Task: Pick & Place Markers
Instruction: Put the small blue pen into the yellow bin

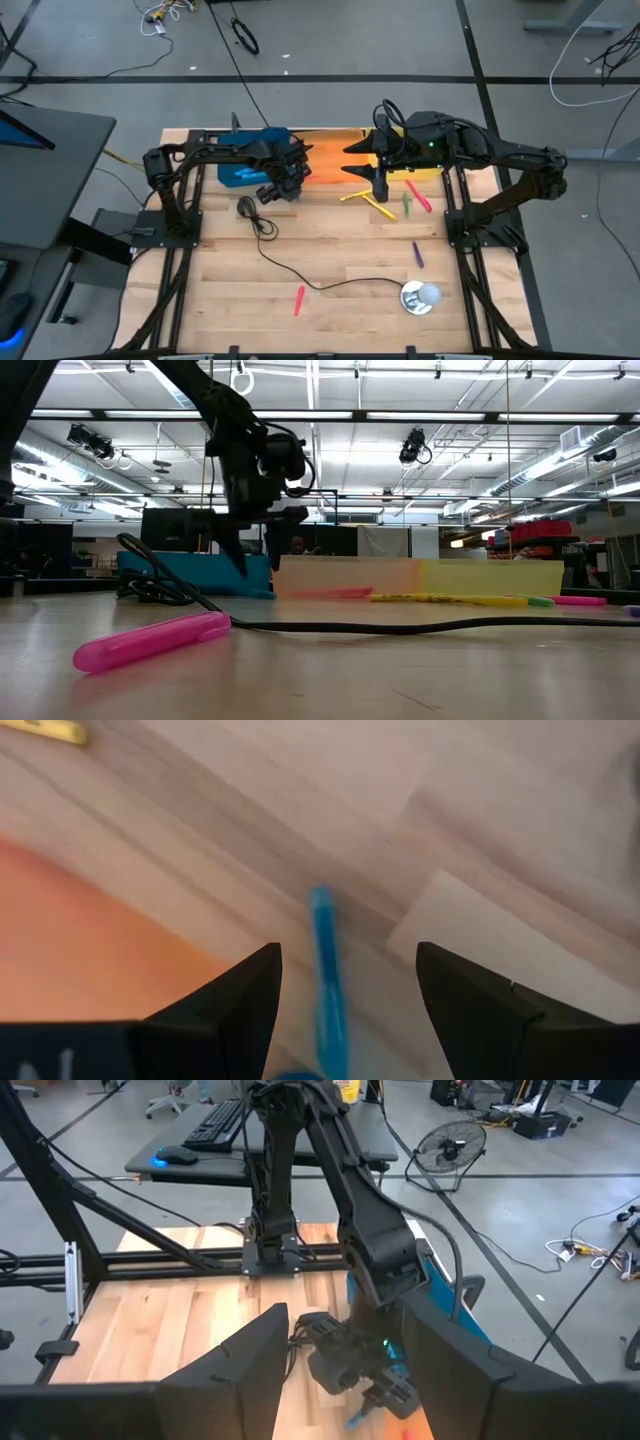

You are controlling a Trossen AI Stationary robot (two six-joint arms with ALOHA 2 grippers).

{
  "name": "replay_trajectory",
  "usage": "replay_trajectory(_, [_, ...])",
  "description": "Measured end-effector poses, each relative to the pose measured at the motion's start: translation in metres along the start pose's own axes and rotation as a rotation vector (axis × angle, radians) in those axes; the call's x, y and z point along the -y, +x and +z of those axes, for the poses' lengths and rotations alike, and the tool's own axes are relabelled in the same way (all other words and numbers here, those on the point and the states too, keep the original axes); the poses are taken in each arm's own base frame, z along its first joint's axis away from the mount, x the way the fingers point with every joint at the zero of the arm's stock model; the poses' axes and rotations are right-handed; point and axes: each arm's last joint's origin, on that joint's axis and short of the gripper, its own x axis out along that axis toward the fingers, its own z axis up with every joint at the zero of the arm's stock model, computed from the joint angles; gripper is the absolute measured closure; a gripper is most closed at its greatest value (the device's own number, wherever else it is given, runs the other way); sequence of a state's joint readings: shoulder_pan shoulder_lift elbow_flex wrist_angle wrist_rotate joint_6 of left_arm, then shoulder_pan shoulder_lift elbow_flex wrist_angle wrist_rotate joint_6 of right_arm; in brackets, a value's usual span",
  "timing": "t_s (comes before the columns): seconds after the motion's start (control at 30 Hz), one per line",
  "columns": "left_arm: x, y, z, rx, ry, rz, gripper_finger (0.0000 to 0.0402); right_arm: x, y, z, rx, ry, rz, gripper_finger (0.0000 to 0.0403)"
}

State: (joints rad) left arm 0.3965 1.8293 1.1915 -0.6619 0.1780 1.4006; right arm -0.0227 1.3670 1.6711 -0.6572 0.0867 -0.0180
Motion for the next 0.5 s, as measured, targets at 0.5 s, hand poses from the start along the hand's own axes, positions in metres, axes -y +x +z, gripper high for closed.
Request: replay_trajectory(0.5, [-0.003, 0.032, -0.007, -0.007, -0.040, -0.039, 0.0164, 0.000, 0.000, -0.002, -0.017, -0.001, -0.002, 0.0201])
